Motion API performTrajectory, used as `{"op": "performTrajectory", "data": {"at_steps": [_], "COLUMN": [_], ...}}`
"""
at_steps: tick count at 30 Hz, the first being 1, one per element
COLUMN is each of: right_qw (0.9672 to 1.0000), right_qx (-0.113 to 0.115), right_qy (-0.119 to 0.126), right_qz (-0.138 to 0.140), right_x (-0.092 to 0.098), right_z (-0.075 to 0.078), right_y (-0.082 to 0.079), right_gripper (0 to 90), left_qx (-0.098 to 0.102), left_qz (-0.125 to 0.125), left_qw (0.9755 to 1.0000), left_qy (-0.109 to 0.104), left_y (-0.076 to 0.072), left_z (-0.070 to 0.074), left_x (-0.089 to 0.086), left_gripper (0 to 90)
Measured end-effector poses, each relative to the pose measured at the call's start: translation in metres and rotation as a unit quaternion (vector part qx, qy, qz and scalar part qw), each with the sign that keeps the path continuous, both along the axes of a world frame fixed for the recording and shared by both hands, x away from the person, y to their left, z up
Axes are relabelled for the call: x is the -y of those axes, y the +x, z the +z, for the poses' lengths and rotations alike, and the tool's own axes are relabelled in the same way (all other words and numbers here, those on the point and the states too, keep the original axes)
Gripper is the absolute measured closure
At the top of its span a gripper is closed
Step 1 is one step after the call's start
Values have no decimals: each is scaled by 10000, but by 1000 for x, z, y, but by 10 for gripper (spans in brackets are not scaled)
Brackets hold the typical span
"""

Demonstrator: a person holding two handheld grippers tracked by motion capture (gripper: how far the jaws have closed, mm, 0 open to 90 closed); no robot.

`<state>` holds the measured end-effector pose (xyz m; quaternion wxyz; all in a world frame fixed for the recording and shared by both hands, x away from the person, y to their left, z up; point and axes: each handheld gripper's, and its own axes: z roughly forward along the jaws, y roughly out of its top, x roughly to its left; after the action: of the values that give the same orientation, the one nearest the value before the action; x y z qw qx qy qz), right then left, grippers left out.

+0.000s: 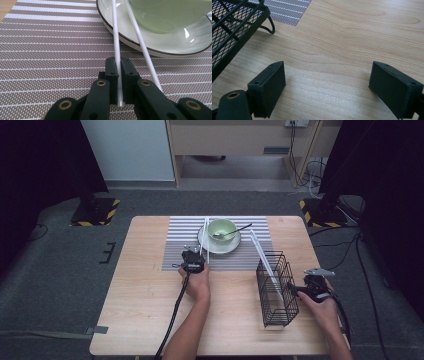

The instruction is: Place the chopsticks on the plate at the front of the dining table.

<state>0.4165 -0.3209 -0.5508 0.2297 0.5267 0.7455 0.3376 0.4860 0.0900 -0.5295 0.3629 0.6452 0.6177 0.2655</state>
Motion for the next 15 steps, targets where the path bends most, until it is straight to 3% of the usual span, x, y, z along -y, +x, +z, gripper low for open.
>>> {"op": "performTrajectory", "data": {"at_steps": [15], "right_qw": [10000], "right_qx": [0], "right_qy": [-1], "right_qz": [-1], "right_x": [0], "right_z": [0], "right_y": [0], "right_gripper": [135], "left_qx": [-6], "left_qz": [-54], "left_qw": [10000], "left_qy": [-30], "left_y": [2], "left_z": [-2], "left_x": [3], "left_gripper": [834]}}
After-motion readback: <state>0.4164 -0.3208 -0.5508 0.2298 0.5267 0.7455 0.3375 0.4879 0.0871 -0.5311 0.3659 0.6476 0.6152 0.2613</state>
